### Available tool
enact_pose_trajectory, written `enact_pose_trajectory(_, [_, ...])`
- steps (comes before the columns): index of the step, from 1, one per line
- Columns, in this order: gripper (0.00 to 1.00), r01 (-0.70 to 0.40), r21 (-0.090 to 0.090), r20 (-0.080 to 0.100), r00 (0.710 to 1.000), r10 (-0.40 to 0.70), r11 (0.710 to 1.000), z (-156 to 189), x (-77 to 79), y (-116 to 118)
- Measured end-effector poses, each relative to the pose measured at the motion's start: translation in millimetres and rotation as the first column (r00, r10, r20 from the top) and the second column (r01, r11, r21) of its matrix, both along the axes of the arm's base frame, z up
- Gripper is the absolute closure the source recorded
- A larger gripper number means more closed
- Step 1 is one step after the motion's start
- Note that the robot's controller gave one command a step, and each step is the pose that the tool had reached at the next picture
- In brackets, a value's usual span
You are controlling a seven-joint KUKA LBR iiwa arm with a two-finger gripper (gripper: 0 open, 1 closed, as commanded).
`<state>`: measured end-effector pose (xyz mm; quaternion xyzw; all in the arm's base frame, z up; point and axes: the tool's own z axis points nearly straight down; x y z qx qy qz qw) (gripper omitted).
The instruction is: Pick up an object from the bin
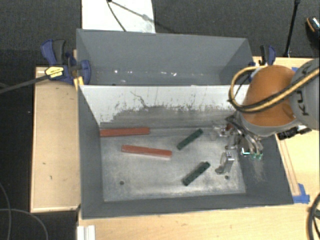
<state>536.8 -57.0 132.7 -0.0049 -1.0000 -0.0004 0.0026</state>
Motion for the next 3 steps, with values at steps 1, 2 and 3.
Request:
enact_pose_trajectory(1, [0.0, -0.046, 0.002, -0.001, 0.999, 0.046, 0.999, -66.5, -31.0, 38.0])
enact_pose_trajectory(2, [1.0, -0.046, -0.001, 0.007, 0.999, 0.046, 0.999, -62.4, -28.1, 35.4])
enact_pose_trajectory(3, [1.0, -0.016, -0.001, 0.016, 1.0, 0.016, 1.0, 113.2, -28.5, 33.8])
